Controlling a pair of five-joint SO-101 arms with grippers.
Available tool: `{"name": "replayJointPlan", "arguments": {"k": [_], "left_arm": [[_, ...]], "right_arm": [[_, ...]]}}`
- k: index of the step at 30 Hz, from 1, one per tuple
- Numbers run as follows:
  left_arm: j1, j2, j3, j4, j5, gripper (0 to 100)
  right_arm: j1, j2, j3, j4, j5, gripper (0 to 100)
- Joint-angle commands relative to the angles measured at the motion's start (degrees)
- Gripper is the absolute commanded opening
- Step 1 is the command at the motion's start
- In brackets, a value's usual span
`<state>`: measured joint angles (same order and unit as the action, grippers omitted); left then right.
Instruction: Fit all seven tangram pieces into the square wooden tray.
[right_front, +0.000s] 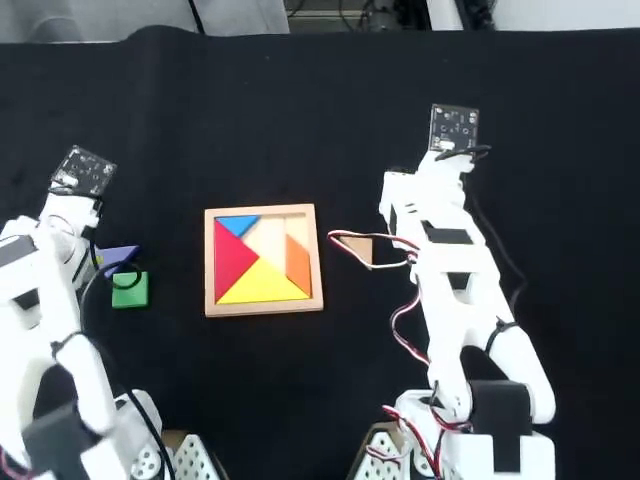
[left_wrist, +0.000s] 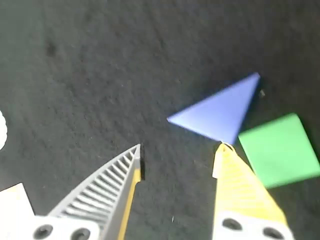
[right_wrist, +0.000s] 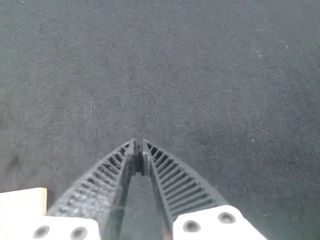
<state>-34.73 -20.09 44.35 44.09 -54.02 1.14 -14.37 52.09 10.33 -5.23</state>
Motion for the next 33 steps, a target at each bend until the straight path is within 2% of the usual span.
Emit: {"name": "replayJointPlan", "arguments": {"k": [1, 4, 8, 11, 13, 15, 21, 27, 33], "left_arm": [[-0.92, 6.24, -3.30, -5.27, 5.01, 24], [-3.65, 11.16, -6.37, -5.10, 9.67, 24], [-4.26, 14.77, -8.40, -2.81, 9.76, 27], [-3.82, 15.74, -10.68, -0.26, 5.89, 34], [-3.47, 16.79, -10.59, -0.26, 1.85, 34], [-2.15, 18.20, -10.33, -0.44, 0.70, 34], [1.63, 22.42, -13.76, -2.02, 6.33, 34], [1.89, 25.23, -18.42, -1.85, 10.73, 34], [2.07, 25.49, -20.00, -2.11, 11.52, 34]], "right_arm": [[-0.44, -2.68, -0.57, -0.88, 0.70, 1.5], [-0.44, -2.68, -0.48, -0.88, 0.70, 1.5], [-0.53, -2.68, -0.48, -0.88, 0.70, 1.5], [-0.62, -2.68, -0.48, -0.88, 0.70, 1.5], [-0.62, -2.68, -0.48, -0.88, 0.70, 1.5], [-0.62, -2.68, -0.48, -0.88, 0.70, 1.5], [-0.62, -2.68, -0.40, -0.88, 0.70, 1.5], [-0.62, -2.68, -0.40, -0.88, 0.70, 1.5], [-0.62, -2.68, -0.48, -0.88, 0.70, 1.5]]}}
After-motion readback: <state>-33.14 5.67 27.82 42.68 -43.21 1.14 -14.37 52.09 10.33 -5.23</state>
